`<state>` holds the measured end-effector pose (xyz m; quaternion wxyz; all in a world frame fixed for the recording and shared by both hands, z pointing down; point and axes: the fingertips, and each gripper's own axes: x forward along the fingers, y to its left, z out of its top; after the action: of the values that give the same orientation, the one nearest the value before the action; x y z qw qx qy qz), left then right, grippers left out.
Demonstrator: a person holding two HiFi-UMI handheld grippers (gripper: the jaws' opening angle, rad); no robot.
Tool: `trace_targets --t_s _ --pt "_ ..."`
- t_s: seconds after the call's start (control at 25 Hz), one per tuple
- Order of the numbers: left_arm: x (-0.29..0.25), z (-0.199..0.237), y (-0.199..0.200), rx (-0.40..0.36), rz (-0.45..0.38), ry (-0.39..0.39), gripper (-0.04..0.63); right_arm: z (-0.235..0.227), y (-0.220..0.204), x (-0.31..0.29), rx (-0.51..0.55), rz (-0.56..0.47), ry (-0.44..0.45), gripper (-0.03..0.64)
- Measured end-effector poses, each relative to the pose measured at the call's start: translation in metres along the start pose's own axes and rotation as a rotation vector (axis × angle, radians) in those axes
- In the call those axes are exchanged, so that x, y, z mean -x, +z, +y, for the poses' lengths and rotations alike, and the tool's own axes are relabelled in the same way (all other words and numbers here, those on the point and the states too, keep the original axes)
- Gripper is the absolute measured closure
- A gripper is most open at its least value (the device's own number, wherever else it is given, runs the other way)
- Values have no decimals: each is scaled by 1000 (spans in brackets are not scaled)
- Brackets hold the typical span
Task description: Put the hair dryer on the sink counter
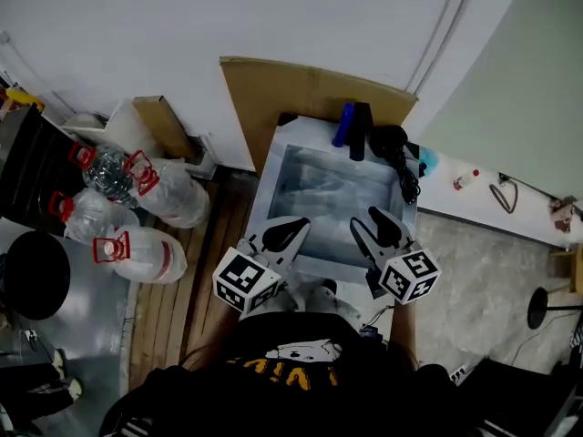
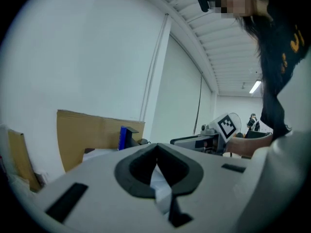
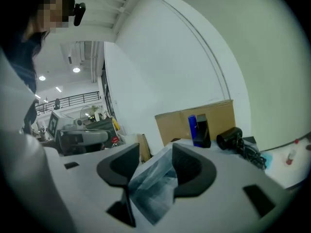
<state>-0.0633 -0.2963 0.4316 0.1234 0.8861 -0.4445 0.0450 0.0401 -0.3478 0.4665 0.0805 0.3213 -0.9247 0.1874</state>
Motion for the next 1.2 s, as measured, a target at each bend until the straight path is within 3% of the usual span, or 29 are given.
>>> trace_targets --t_s 0.32,0.68,1.2 --pt "45 -8 -33 19 34 -69 589 62 -34 16 -22 -14 -80 459" --pt "48 -45 -38 28 30 -134 589 93 -39 46 -20 -25 -75 474" --pt "44 -137 -35 18 -15 -67 589 112 -45 132 -13 -57 48 530"
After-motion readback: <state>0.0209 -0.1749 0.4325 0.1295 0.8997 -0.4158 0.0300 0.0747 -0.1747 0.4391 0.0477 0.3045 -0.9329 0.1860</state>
